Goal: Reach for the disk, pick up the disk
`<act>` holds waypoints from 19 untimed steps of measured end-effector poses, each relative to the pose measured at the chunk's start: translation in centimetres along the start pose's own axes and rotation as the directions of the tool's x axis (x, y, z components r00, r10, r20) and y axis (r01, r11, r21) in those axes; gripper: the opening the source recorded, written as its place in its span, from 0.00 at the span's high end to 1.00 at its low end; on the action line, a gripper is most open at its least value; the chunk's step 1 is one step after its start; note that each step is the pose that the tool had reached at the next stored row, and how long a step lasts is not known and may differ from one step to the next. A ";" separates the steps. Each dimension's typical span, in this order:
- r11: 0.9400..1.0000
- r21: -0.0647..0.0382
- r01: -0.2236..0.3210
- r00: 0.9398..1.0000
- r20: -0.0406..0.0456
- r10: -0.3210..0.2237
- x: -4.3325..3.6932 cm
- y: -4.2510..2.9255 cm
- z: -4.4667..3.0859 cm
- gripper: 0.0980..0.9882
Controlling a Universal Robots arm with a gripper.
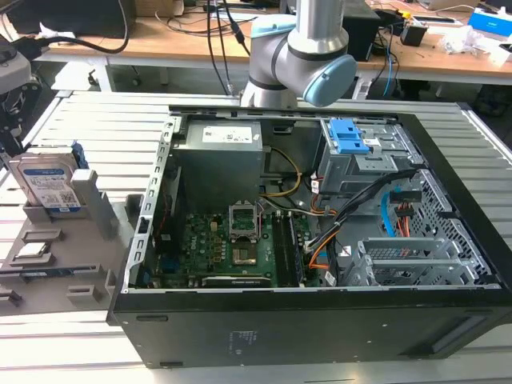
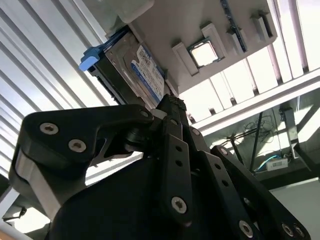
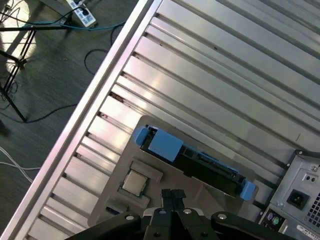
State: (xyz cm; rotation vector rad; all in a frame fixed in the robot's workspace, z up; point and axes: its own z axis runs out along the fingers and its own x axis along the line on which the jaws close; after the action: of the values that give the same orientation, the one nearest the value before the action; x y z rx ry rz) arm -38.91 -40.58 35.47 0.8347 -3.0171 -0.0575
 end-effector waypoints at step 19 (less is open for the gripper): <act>0.976 -0.001 0.219 0.976 -0.008 -0.219 0.00 0.00 0.00 0.99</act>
State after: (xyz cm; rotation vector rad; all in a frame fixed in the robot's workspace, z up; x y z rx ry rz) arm -38.91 -40.58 35.47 1.1615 -2.9027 -0.0552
